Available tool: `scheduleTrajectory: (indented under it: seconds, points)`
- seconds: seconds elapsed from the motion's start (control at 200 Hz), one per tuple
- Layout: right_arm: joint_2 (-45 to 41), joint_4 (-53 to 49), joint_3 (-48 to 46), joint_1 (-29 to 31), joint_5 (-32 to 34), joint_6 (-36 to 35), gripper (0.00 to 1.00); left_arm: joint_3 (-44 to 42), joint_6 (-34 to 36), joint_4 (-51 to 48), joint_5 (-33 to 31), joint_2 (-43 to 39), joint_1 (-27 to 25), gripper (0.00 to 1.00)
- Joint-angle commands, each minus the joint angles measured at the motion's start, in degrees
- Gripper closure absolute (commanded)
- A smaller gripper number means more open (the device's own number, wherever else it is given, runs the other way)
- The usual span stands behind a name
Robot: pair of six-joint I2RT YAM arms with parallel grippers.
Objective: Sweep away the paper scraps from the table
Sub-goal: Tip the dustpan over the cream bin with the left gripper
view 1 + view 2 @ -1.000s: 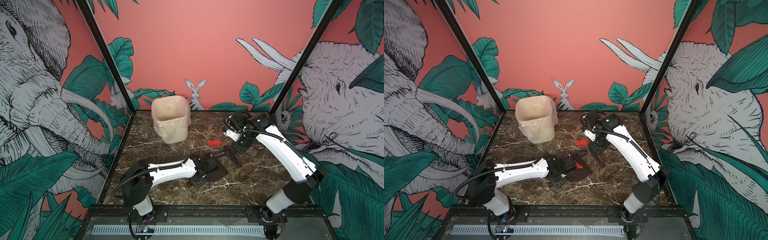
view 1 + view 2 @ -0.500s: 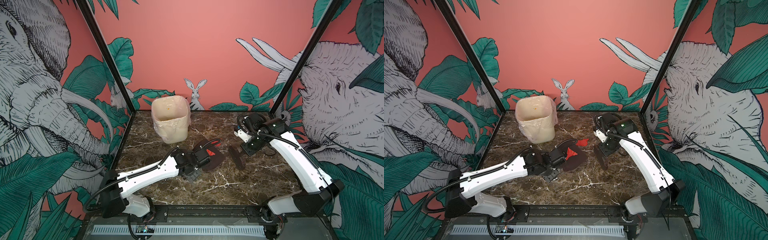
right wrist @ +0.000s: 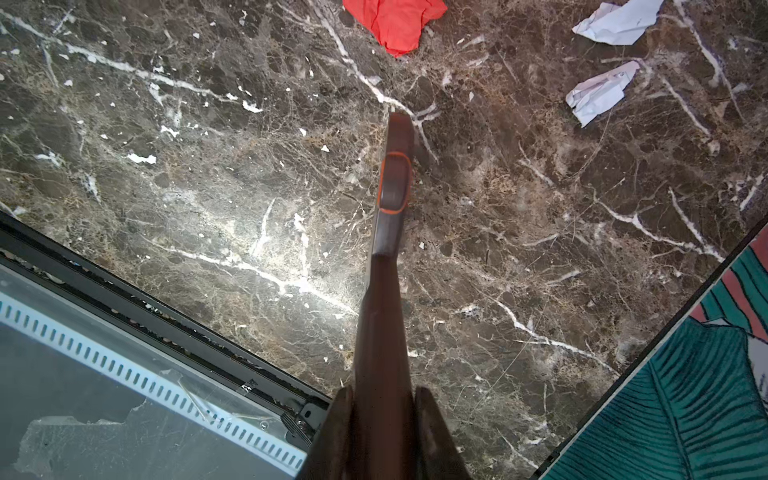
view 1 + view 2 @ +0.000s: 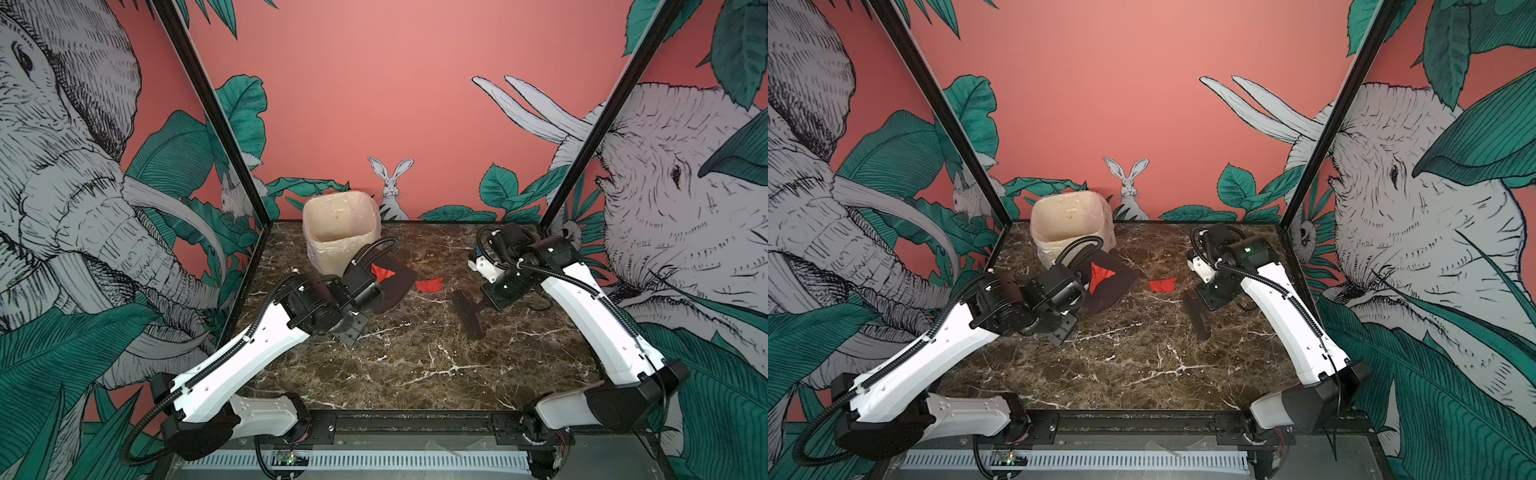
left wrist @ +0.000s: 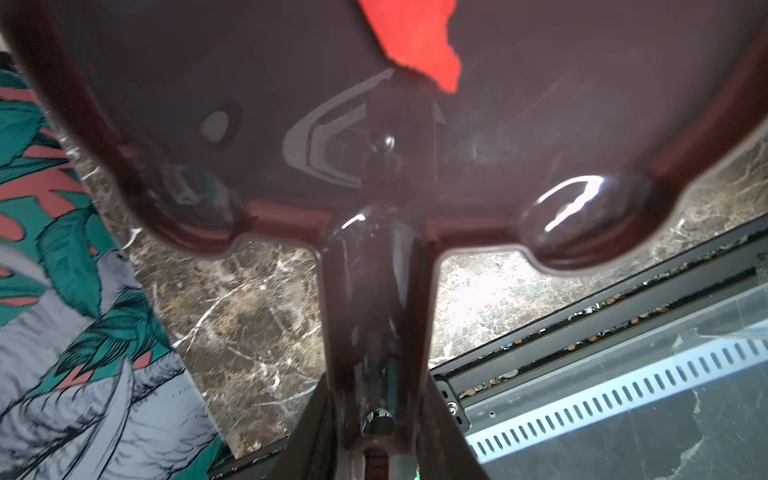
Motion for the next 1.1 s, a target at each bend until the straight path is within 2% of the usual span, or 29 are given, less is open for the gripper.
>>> scheduleTrajectory:
  seconds: [0.0, 0.22, 0.41, 0.665, 0.915, 1.095]
  points:
    - [-0.29, 0.93, 1.54, -0.59, -1.66, -0.73, 1.0, 2.74, -1.12, -6.15, -1.51, -1.51, 3.04, 1.0]
    - [0.24, 0.77, 2.58, -1.3, -2.69, -1.67, 1.0, 6.03, 3.13, -7.27, -0.39, -2.2, 12.08, 1.0]
    - [0.51, 0.35, 3.64, -1.89, -3.59, -2.36, 1.0, 8.25, 9.37, -5.83, 2.78, -1.38, 23.68, 1.0]
    - [-0.02, 0.76, 3.23, -2.27, -5.21, -2.45, 1.0, 9.11, 15.6, -2.3, 6.2, 0.67, 35.72, 1.0]
    - [-0.76, 0.66, 2.69, -2.35, -6.11, -2.42, 1.0, 13.41, 20.67, 0.9, 7.41, 6.39, 43.45, 1.0]
    - [-1.75, 0.92, 1.25, -2.32, -8.08, -1.71, 1.0, 17.8, 23.96, 1.28, 5.7, 10.93, 44.94, 1.0]
